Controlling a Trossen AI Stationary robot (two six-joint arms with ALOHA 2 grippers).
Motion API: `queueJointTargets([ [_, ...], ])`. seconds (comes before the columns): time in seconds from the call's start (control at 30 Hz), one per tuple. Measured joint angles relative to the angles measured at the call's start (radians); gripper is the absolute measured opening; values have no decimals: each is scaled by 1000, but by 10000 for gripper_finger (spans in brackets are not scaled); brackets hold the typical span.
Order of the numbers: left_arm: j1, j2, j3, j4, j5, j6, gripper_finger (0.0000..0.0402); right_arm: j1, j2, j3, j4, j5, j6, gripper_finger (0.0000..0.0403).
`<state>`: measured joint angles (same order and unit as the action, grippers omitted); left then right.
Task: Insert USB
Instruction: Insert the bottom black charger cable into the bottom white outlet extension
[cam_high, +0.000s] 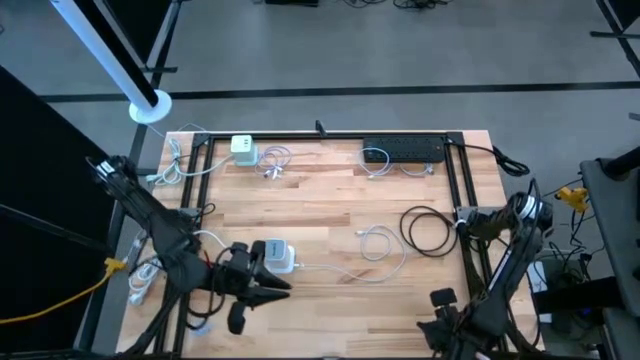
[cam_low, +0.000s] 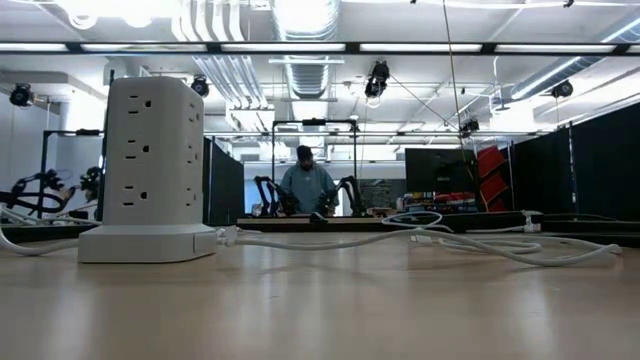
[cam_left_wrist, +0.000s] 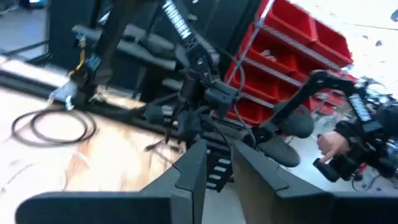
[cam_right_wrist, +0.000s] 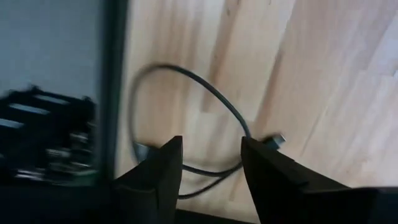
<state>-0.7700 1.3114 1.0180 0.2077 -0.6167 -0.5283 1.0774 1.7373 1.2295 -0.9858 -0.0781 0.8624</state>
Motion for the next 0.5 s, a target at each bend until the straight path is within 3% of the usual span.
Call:
queueJointTargets([
  [0.17,0,86,0,3,-9,-169,64,4,1,-75,12,0,-14,153],
  [0.27,-4,135,0,24,-9,-239,64,2,1,-124,104,0,-17,150],
  [0.5,-10,173,0,72,-9,-229,64,-10,-2,-226,243,-6,17,122],
])
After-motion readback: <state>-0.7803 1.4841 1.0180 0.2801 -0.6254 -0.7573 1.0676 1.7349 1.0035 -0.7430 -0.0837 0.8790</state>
